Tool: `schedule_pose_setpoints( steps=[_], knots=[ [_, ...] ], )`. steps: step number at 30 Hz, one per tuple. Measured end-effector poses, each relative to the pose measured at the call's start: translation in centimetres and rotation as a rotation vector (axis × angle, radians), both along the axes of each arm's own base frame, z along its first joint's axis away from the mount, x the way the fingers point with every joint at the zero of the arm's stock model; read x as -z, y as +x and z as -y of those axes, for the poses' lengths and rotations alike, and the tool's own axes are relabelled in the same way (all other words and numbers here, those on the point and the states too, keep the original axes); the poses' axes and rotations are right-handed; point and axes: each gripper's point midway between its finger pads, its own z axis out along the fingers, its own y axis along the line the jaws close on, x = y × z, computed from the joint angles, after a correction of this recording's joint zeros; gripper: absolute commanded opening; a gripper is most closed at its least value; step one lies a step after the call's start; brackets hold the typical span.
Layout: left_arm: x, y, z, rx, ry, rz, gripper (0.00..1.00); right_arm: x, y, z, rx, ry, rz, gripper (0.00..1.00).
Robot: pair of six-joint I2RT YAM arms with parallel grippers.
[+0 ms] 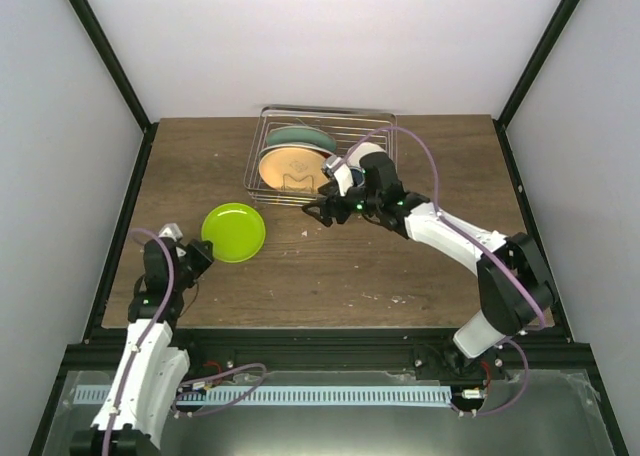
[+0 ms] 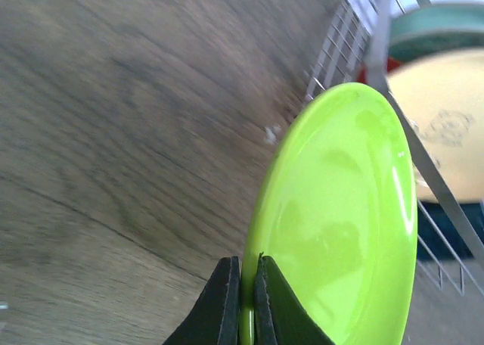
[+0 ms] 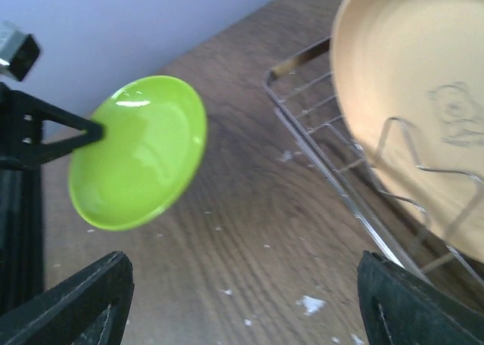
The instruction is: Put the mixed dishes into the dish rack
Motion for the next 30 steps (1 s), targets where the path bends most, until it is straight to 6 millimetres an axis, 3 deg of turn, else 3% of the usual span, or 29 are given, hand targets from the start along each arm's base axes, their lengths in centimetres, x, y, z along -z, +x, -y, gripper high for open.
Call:
schedule_pose_setpoints(
  steps=[3,11,16,23,30],
  knots=[
    [-1.0,0.2,2.2,0.103,0.028,0.010,0.00,-0.2,-0.8,-1.3,-0.083,0.035,-0.070,0.82],
    [-1.6,-0.1,5.7,0.257,0.058,0.029,0.00,3.2,-3.0,-2.0,-0.165,0.038,-0.292,0.82],
    [-3.1,0.1,6.3,0.286,0.060,0.077,0.00,4.3,-3.4,-2.2,-0.176,0.040,-0.361,0.82],
    [-3.3,-0.1,7.1,0.328,0.049,0.085,0.00,5.5,-3.9,-3.7,-0.215,0.047,-0.421,0.79],
    [-3.2,0.2,7.9,0.361,0.033,0.089,0.00,6.0,-4.8,-5.5,-0.271,0.071,-0.458,0.67]
  ],
)
